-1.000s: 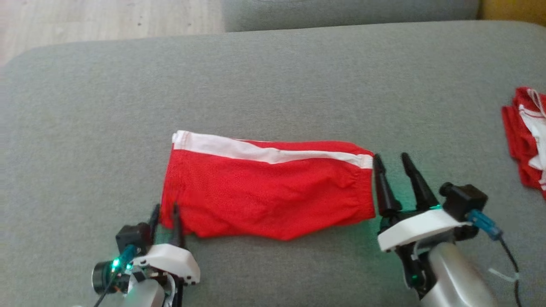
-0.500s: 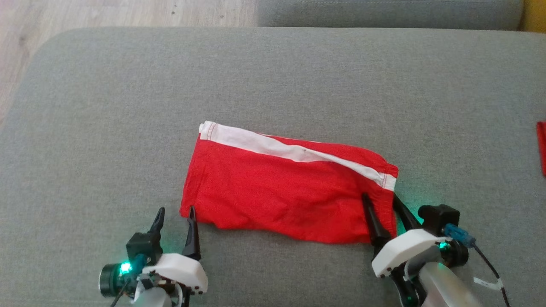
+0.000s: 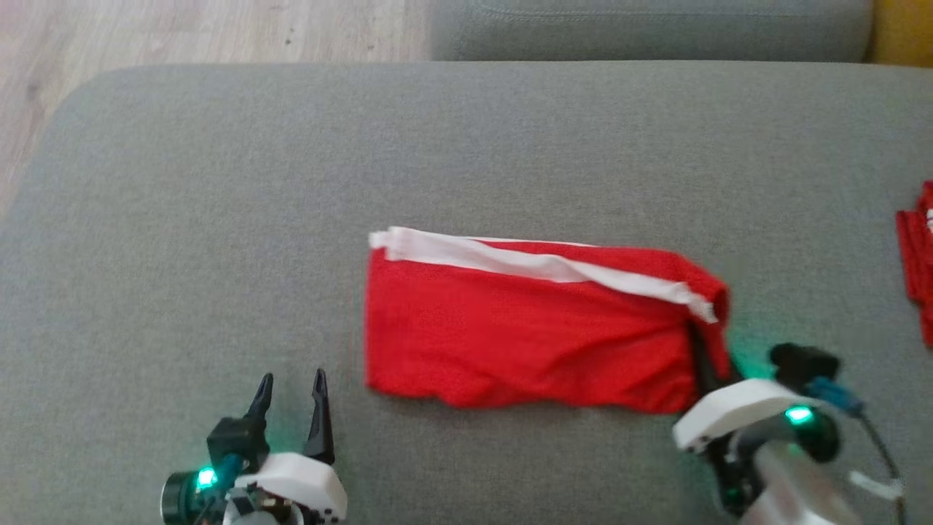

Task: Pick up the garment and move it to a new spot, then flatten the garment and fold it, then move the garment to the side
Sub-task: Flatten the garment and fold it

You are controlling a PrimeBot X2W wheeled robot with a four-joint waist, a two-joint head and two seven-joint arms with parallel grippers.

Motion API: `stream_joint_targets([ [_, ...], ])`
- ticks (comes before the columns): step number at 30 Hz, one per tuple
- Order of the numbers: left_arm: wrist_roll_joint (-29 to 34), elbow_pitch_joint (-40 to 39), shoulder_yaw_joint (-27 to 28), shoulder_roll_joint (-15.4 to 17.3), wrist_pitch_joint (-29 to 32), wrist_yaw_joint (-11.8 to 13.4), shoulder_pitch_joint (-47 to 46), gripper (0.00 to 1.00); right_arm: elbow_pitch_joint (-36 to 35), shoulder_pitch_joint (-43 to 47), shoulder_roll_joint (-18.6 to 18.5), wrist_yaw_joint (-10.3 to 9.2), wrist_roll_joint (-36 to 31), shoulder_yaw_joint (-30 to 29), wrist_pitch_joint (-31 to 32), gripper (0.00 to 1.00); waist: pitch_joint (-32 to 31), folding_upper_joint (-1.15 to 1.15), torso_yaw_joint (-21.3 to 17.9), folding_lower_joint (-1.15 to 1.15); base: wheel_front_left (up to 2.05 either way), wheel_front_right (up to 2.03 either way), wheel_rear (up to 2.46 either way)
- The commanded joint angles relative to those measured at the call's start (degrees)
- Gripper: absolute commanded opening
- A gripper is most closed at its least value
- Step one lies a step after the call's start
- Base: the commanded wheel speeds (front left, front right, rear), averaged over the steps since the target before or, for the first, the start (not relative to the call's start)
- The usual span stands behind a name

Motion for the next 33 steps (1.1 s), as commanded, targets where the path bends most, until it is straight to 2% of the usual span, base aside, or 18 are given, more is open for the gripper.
stream_joint_targets([
  [1, 0.68, -1.59, 1.97, 0.19, -0.30, -0.11, -0.69, 1.00, -1.93, -0.64, -1.29, -0.04, -0.98, -0.78, -0.23, 0.00, -0.49, 0.00, -0.47, 0.00, 0.00, 0.00, 0.00],
  [4, 0.42, -1.57, 1.42, 0.17, -0.30, -0.55, -0.38, 1.00, -3.96, -1.51, -2.19, -0.04, -2.58, -3.33, -0.23, 0.00, -0.92, 0.00, -0.77, 0.00, 0.00, 0.00, 0.00],
  [6, -0.13, -1.45, 0.64, 0.17, -0.30, -0.68, -0.20, 1.00, -5.38, -2.34, -1.93, -0.04, -2.63, -2.48, -0.23, 0.00, -1.13, 0.00, -0.75, 0.00, 0.00, 0.00, 0.00],
  [10, -1.18, -1.13, -1.26, 0.16, -0.30, -0.68, 0.03, 1.00, -7.57, -3.51, -0.96, -0.04, 0.21, 2.14, -0.18, 0.00, -1.45, 0.00, 0.04, 0.00, 0.00, 0.00, 0.00],
  [13, -2.42, -0.68, -3.62, 0.16, -0.30, -0.57, 0.40, 1.00, -10.89, -4.42, -0.26, -0.04, 5.40, 8.40, 1.45, 0.00, -1.78, 0.00, 1.67, 0.00, 0.00, 0.00, 0.00],
  [15, -3.46, -0.15, -5.72, 0.16, -0.30, -0.42, 0.63, 1.00, -13.92, -5.07, 0.00, -0.04, 9.64, 14.17, 3.22, 0.00, -2.00, 0.00, 4.19, 0.00, 0.00, 0.00, 0.00],
  [20, -4.07, 0.46, -8.26, 0.15, -0.30, 0.04, 0.77, 1.00, -13.41, -6.94, 0.11, -0.04, 12.26, 19.38, 4.30, 0.00, -2.16, 0.00, 9.65, 0.00, 0.00, 0.00, 0.00],
  [21, -4.11, 0.59, -8.49, 0.15, -0.30, 0.18, 0.80, 1.00, -12.56, -7.32, 0.11, -0.04, 12.75, 20.16, 4.44, 0.14, -2.25, 0.00, 10.58, 0.00, 0.00, 0.00, 0.00],
  [22, -4.13, 0.67, -8.66, 0.15, -0.30, 0.29, 0.80, 1.00, -11.79, -7.75, 0.12, -0.04, 13.11, 20.85, 4.25, 0.62, -2.26, 0.00, 11.48, 0.00, 0.00, 0.00, 0.00],
  [23, -4.08, 0.68, -8.78, 0.15, -0.30, 0.35, 0.73, 1.00, -11.21, -8.21, 0.12, -0.04, 13.34, 21.63, 3.83, 1.00, -2.25, 0.00, 12.30, 0.00, 0.00, 0.00, 0.00],
  [28, -2.75, -0.36, -7.11, 0.15, -0.30, 1.21, 0.51, 1.00, -11.52, -9.28, 0.13, -0.04, 16.66, 26.46, 1.56, 1.00, -2.29, 0.00, 13.09, 0.00, 0.00, 0.00, 0.00],
  [33, -0.47, -3.03, -4.00, 0.39, -0.30, 1.67, 0.03, 1.00, -11.43, -9.24, 0.13, -0.04, 15.99, 26.26, -0.03, 1.00, -2.54, 0.00, 9.52, 0.00, 0.00, 0.00, 0.00],
])
